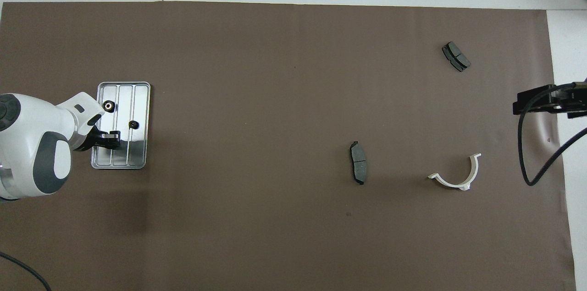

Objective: Place bearing gear from tray to pile
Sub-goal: 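Reach the left gripper to the silver tray and grasp a black gear, then lift the gear with the left gripper and carry it toward the table center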

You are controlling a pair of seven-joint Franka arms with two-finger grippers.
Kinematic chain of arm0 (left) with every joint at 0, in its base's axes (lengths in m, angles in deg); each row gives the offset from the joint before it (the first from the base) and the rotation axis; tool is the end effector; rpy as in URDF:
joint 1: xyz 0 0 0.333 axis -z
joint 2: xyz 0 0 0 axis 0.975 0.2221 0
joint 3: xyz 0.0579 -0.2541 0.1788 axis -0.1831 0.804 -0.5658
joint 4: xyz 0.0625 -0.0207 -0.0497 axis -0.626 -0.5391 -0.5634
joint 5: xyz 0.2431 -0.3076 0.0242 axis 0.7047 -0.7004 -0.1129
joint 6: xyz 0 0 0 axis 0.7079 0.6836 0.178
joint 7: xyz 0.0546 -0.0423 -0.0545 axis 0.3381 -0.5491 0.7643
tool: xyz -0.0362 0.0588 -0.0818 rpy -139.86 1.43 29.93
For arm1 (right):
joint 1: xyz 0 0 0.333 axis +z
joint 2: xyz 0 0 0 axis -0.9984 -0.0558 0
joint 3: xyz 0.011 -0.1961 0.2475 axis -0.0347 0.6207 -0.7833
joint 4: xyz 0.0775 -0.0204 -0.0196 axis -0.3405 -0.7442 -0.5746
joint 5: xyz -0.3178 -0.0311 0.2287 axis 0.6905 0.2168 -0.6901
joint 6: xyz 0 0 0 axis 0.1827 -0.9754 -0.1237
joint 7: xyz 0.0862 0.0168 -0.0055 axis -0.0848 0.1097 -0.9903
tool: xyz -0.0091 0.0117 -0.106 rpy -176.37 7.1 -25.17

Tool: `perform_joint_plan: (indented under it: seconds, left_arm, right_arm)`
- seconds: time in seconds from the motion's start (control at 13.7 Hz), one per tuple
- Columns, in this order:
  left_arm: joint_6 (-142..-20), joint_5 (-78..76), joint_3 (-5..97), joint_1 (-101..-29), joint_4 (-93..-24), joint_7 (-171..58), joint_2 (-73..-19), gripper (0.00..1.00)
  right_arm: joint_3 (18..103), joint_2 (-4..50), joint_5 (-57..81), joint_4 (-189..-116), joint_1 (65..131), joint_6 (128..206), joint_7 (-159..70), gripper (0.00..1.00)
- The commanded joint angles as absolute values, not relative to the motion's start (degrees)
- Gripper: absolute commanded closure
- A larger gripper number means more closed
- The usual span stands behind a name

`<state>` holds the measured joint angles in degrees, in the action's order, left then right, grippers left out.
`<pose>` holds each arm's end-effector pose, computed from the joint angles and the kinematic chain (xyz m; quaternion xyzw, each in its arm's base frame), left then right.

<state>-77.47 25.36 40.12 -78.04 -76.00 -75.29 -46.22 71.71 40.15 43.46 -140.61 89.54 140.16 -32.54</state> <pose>0.5414 0.0367 0.3013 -0.9999 0.0045 0.0127 0.0104 0.5461 -0.0154 0.6316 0.9990 -0.0444 0.0095 0.0052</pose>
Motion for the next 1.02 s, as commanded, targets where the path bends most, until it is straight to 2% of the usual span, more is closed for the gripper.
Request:
perform_joint_plan:
  seconds: [0.0, 0.22, 0.58, 0.95]
  left_arm:
    - [-74.7, 26.1, 40.2, -78.0, -75.4, -75.2, -47.3, 1.00]
    - [-71.5, 26.1, 40.7, -77.3, -70.8, -75.4, -47.1, 1.00]
    - [-70.0, 26.1, 40.7, -67.3, -62.0, -75.4, -44.4, 1.00]
    - [-73.6, 22.8, 40.8, -58.8, -59.7, -75.4, -43.2, 1.00]
  right_arm:
    - [71.4, 41.2, 43.2, -141.1, 88.8, 139.5, -33.8, 0.00]
    - [71.4, 41.2, 43.2, -141.2, 88.8, 139.5, -33.8, 0.00]
    - [71.4, 41.1, 43.2, -141.2, 88.8, 139.5, -33.8, 0.00]
    - [71.4, 41.4, 43.2, -142.3, 88.9, 139.8, -33.8, 0.00]
